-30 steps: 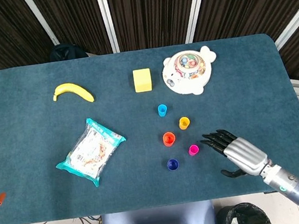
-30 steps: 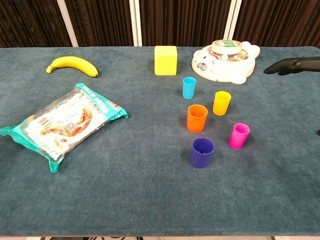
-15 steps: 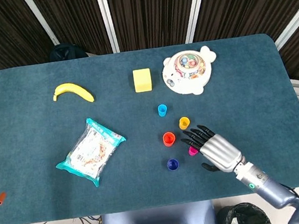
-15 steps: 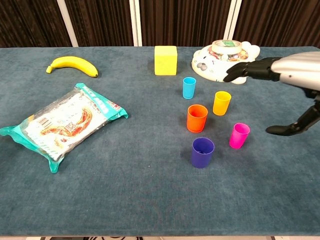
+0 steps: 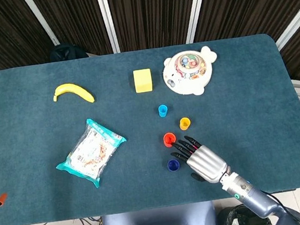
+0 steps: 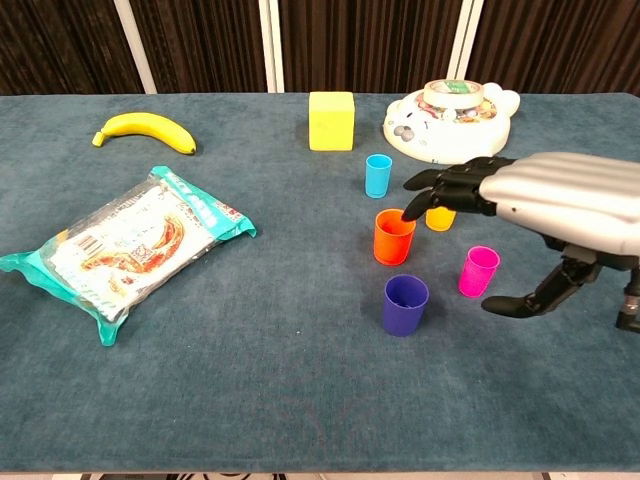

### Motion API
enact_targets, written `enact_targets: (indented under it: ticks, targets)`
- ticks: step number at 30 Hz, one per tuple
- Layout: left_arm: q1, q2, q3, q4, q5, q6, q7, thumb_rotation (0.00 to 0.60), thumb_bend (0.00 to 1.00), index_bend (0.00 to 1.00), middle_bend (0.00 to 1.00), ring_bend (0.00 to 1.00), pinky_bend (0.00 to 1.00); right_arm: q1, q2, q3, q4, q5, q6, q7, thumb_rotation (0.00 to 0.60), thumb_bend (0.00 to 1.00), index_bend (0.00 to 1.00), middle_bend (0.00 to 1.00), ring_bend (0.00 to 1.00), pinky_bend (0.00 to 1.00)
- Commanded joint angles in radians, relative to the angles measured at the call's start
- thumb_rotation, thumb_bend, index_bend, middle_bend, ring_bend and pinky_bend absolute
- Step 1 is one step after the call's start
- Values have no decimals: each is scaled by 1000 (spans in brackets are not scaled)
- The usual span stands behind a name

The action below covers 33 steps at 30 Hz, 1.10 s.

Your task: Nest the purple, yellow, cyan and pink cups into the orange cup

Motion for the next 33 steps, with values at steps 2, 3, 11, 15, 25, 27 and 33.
enact_targets:
  ticks: [2,3,11,15,25,27,33]
  targets:
    - [0,-1,0,0,1,0,2,600,0,37,12,0,63,11,-31,-2,14,18,-5,-31,600,351,189,0,51,52]
    - [0,-1,0,0,1,0,2,600,0,37,12,0,63,13,-37,-1,18,22,-6,-38,600,351,191,0,51,52]
    - [-2,-4,0,2,-1,-3,6,600,0,37,12,0,63,31,-85,2,52,52,-7,-108,600,350,206,0,51,52]
    - [-2,-4,0,2,-1,-1,6,600,0,37,12,0,63,44,-102,5,62,84,-22,-129,600,351,220,0,51,52]
    - [-3,-6,0,2,-3,-3,8,600,0,36,12,0,63,71,-137,0,86,128,-44,-158,600,358,276,0,51,52]
    - [-3,-6,-1,3,-2,-2,8,600,0,36,12,0,63,75,-144,2,92,136,-45,-158,600,369,287,0,51,52]
    - [-3,-7,-1,4,-4,-2,9,600,0,37,12,0,63,90,-165,5,113,157,-48,-163,600,398,313,0,51,52]
